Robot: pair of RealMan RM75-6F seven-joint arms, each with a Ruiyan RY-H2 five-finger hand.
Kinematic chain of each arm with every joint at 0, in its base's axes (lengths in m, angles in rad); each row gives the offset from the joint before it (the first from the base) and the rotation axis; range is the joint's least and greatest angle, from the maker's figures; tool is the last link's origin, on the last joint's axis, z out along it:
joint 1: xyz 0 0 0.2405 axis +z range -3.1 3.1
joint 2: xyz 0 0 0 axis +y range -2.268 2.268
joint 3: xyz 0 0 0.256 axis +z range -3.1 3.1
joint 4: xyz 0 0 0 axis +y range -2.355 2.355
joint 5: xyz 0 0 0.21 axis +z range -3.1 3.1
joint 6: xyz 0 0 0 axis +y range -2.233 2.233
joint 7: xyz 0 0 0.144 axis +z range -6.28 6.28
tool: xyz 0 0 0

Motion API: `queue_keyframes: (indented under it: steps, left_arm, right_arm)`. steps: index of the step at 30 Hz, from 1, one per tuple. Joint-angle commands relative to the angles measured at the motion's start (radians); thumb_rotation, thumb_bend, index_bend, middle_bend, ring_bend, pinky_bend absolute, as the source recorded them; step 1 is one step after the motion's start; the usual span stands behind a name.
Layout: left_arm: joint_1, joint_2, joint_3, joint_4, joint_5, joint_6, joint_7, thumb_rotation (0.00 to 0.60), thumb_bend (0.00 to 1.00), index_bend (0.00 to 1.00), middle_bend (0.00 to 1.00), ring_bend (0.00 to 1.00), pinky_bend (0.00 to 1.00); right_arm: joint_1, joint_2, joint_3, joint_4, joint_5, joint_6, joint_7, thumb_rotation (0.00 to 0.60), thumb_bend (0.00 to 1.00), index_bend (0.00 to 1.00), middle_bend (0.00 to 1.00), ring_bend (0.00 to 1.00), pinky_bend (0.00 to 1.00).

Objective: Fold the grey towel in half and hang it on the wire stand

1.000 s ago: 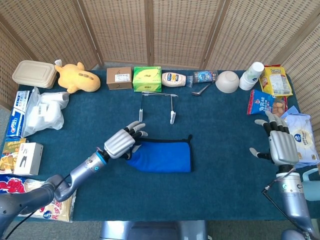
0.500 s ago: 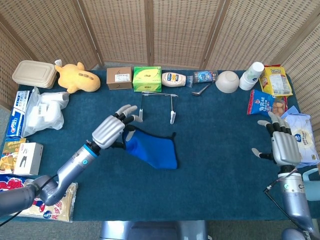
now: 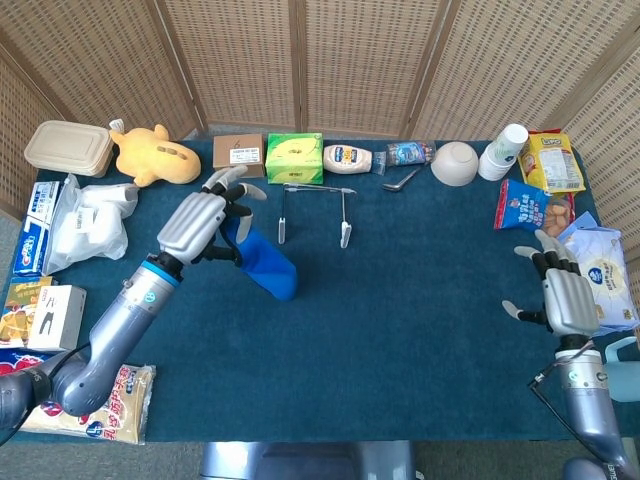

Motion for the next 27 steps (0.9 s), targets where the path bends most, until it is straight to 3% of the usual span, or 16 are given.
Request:
queue_keyframes:
  steps: [1, 8, 13, 27]
  left_arm:
    - [-0.031, 0.043, -0.044, -0.049, -0.104, -0.031, 0.037, 0.600, 0.58, 0.76, 0.30, 0.07, 0.00]
    - [-0.099, 0.055, -0.076, -0.032, -0.256, -0.058, 0.090, 0.600, 0.59, 0.76, 0.30, 0.07, 0.00]
    - [-0.187, -0.006, -0.104, 0.082, -0.360, -0.091, 0.108, 0.600, 0.59, 0.76, 0.30, 0.07, 0.00]
    - [-0.342, -0.166, -0.134, 0.366, -0.513, -0.181, 0.103, 0.600, 0.59, 0.76, 0.30, 0.07, 0.00]
  right_arm:
    - [-0.005, -0.001, -0.002, 0.004, -0.005, 0.002, 0.008, 0.600, 0.16, 0.23, 0.06, 0.00, 0.00]
    - [-0.020, -0.002, -0.005, 0.012, -0.013, 0.006, 0.032, 0.600, 0.16, 0.23, 0.06, 0.00, 0.00]
    - [-0.044, 0.001, -0.010, 0.019, -0.004, 0.015, 0.051, 0.600, 0.16, 0.23, 0.06, 0.00, 0.00]
    - [-0.073, 0.014, -0.007, 0.015, 0.005, 0.024, 0.060, 0.600, 0.16, 0.22, 0.06, 0.00, 0.00]
